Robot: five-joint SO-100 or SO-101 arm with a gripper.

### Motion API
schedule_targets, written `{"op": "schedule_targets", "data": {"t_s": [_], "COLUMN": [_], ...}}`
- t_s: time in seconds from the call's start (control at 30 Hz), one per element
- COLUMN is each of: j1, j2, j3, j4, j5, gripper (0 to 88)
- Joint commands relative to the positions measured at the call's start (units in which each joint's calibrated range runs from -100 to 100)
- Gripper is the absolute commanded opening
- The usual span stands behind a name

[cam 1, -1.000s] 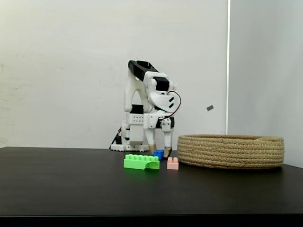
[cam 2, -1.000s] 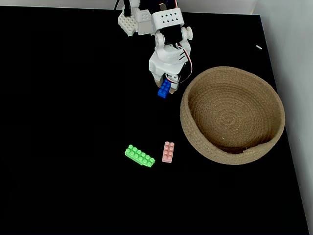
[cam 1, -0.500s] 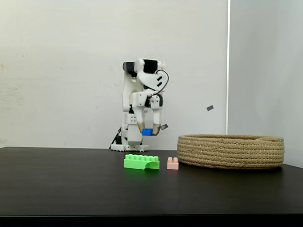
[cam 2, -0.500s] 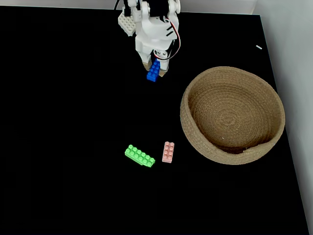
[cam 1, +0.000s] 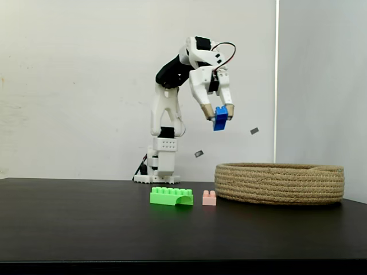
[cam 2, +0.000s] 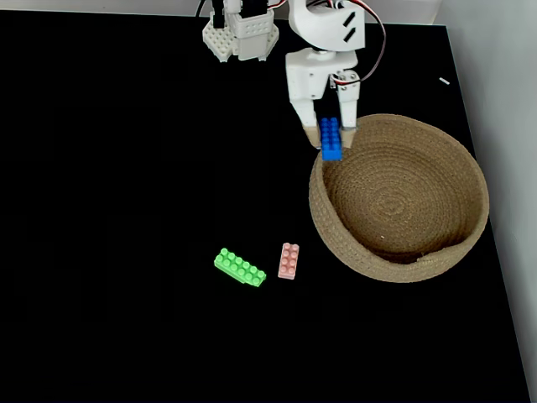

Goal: Place the lego blocks in the tray

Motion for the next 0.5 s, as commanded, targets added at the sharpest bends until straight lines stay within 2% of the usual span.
{"op": "schedule_targets", "data": {"t_s": [0.0,0.07,0.1,0.17,0.3,0.4,0.47], "j1": [-4.1,-5.9,-6.6,-7.9,-9.4,-9.3,-8.6], "j2": [6.5,9.3,10.5,12.7,15.1,15.3,15.1], "j3": [-12.4,-13.6,-14.4,-15.1,-15.6,-15.7,-15.7], "j4": [-0.6,-0.6,-0.3,0.0,0.2,1.3,1.9], "j5": [-1.5,-2.7,-2.9,-3.7,-4.8,-4.7,-4.6], "gripper": [0.0,0.3,4.6,20.5,34.2,37.4,36.1]}}
